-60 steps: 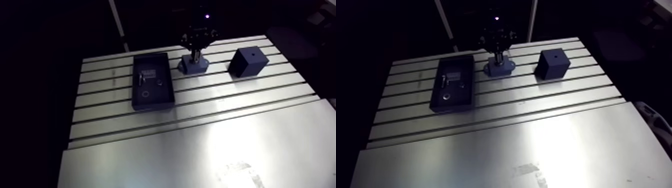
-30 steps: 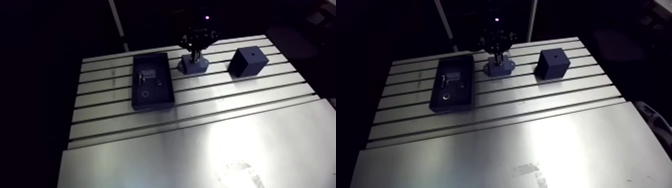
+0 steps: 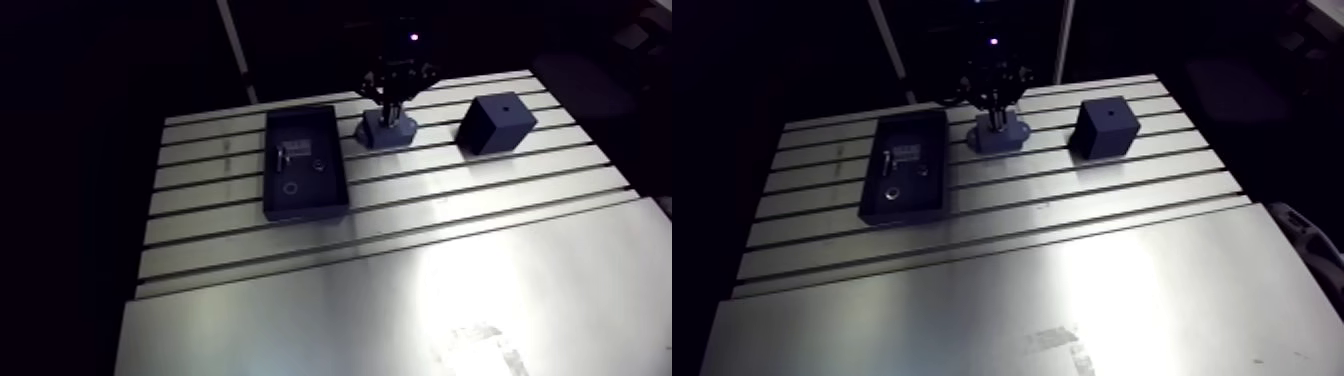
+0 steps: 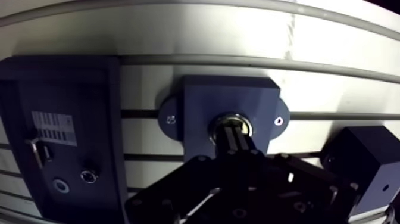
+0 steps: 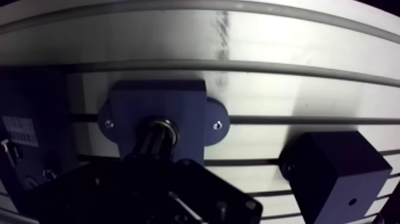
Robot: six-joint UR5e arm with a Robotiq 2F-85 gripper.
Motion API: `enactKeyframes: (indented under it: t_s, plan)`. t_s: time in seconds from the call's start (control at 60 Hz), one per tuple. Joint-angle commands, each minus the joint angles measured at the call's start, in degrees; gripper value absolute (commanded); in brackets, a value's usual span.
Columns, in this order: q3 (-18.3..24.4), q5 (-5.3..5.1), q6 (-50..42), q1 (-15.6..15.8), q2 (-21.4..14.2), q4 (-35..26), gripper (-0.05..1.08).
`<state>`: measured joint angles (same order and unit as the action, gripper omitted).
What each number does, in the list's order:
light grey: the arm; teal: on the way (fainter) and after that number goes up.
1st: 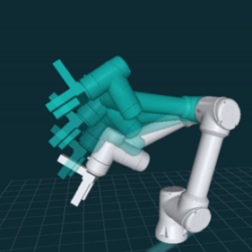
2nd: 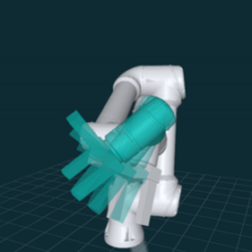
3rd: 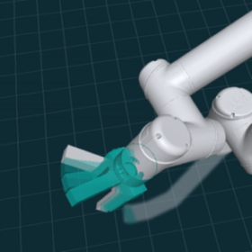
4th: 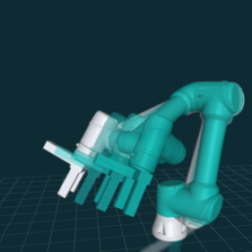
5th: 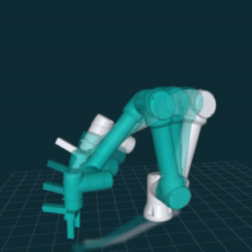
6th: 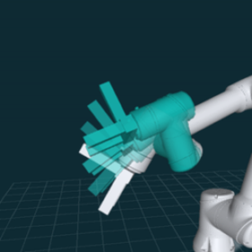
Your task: Pick up the bearing and press it into the housing until flush.
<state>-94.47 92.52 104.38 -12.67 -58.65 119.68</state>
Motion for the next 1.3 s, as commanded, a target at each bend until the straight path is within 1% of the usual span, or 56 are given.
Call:
enactKeyframes:
  t_s: [0.017,1.3]
  plan:
    - [-0.06,-0.01,0.08,0.01,-0.01,-0.02,1.08]
    - [-0.67,-0.01,0.08,0.09,-0.01,1.04,1.08]
